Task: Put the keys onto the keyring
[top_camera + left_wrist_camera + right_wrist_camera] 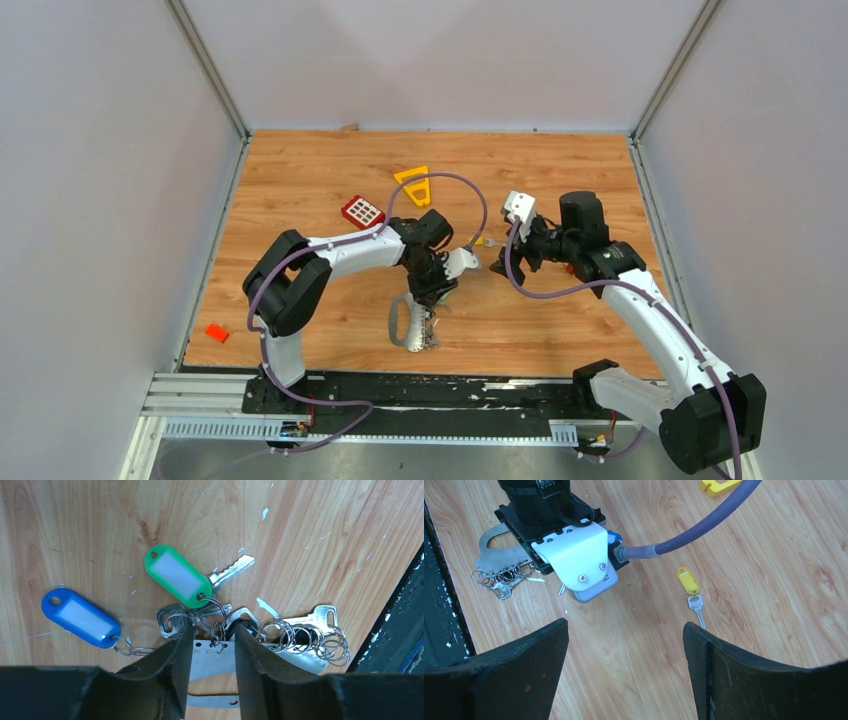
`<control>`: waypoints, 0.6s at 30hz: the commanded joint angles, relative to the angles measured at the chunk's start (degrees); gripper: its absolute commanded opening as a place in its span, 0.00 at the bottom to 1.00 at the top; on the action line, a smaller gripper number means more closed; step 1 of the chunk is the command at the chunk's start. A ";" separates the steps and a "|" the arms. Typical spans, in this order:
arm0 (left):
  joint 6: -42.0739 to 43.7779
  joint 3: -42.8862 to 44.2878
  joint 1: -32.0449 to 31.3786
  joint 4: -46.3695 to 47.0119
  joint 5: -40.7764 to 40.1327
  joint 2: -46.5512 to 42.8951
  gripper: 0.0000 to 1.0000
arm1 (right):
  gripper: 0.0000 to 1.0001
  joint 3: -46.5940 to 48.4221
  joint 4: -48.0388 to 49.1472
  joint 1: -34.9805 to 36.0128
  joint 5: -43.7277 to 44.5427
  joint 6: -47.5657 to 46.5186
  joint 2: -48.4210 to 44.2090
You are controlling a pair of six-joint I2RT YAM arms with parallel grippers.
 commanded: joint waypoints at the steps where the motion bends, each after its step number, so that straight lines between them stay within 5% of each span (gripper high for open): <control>1: 1.19 -0.39 -0.21 -0.25 0.61 -3.93 0.39 | 0.85 0.16 1.62 -0.20 -0.96 -0.85 -0.03; 9: 2.34 -0.35 -0.14 -2.00 1.38 -4.41 0.02 | 0.85 0.26 1.57 -0.15 -0.93 -0.85 0.33; 18: 4.99 -0.05 0.49 -4.50 5.50 -6.70 0.00 | 0.85 0.43 1.48 -0.15 -0.81 -0.90 0.92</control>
